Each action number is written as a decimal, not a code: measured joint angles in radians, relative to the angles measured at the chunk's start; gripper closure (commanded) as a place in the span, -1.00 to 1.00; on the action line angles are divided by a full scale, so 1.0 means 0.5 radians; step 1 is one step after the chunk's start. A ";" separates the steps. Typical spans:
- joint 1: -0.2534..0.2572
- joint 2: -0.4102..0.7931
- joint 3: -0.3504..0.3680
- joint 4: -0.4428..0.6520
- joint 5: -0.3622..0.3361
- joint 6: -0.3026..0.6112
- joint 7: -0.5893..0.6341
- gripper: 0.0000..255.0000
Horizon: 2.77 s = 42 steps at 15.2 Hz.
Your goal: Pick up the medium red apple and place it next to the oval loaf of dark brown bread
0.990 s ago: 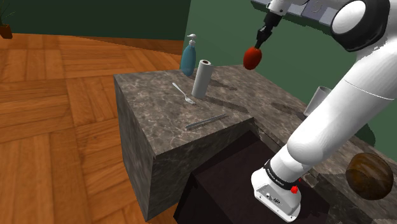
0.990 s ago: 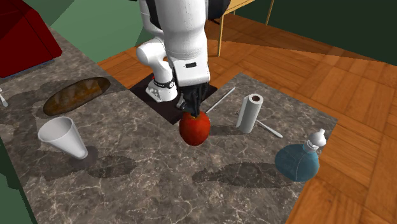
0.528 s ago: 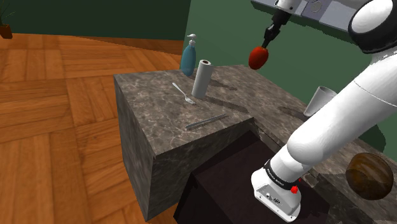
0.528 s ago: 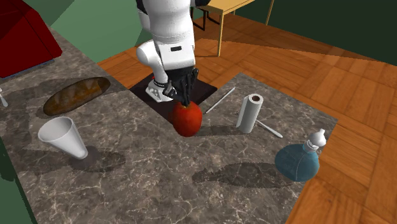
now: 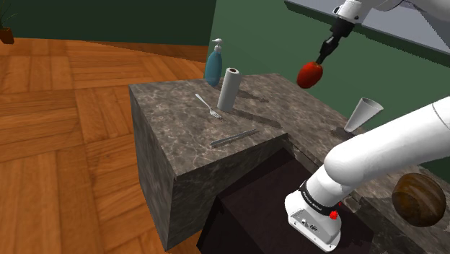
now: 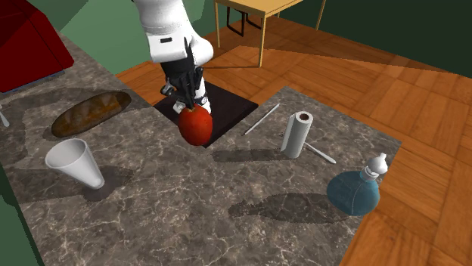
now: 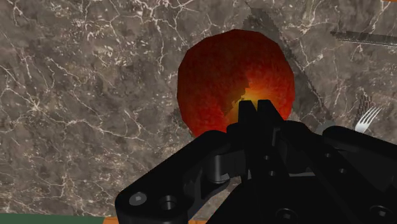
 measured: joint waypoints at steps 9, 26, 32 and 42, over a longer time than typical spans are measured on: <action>-0.216 -0.590 0.004 -0.381 -0.251 -0.170 -0.111 1.00; -0.659 -1.374 -0.184 -0.556 -0.698 -0.693 -0.640 1.00; -0.762 -1.519 -0.318 -0.469 -0.894 -0.852 -0.901 1.00; -0.865 -1.659 -0.528 -0.171 -1.236 -1.104 -1.384 1.00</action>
